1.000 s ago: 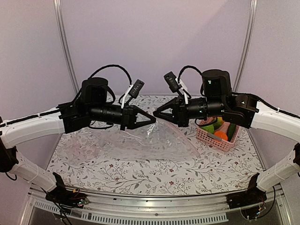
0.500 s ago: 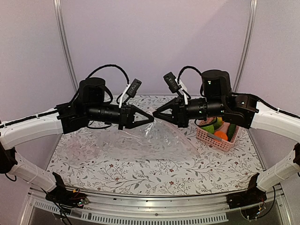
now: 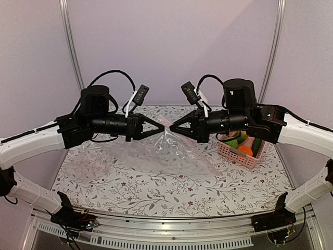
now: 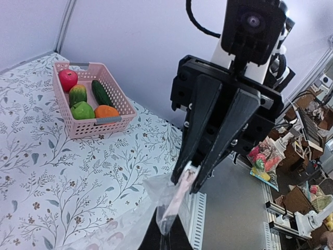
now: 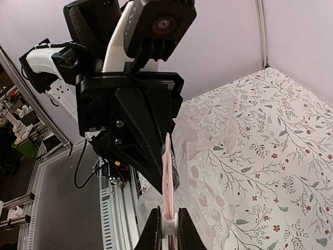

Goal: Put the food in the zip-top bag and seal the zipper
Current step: Unzip the zipper from the zipper food storage bag.

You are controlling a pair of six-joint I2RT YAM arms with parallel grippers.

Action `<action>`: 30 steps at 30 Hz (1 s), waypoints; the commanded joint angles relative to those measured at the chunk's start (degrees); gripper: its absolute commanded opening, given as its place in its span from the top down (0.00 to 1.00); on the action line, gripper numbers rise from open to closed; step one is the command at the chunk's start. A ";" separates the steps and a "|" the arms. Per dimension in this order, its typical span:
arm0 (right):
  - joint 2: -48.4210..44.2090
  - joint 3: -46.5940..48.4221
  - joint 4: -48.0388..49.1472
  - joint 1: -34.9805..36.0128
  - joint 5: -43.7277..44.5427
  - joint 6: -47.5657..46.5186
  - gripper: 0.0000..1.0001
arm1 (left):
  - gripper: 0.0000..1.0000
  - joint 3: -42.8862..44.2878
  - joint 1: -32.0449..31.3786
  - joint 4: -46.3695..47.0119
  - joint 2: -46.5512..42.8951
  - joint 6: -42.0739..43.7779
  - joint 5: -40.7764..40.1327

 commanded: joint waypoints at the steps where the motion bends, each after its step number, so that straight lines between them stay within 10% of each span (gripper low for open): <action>1: -1.65 -1.14 -2.25 0.21 0.15 0.52 1.00 | 1.00 -1.32 2.47 -1.03 -2.36 -0.20 -3.00; 30: -3.80 -4.12 -3.15 0.18 1.37 1.20 1.00 | 1.00 -5.19 9.16 -7.36 -9.70 -1.61 -11.96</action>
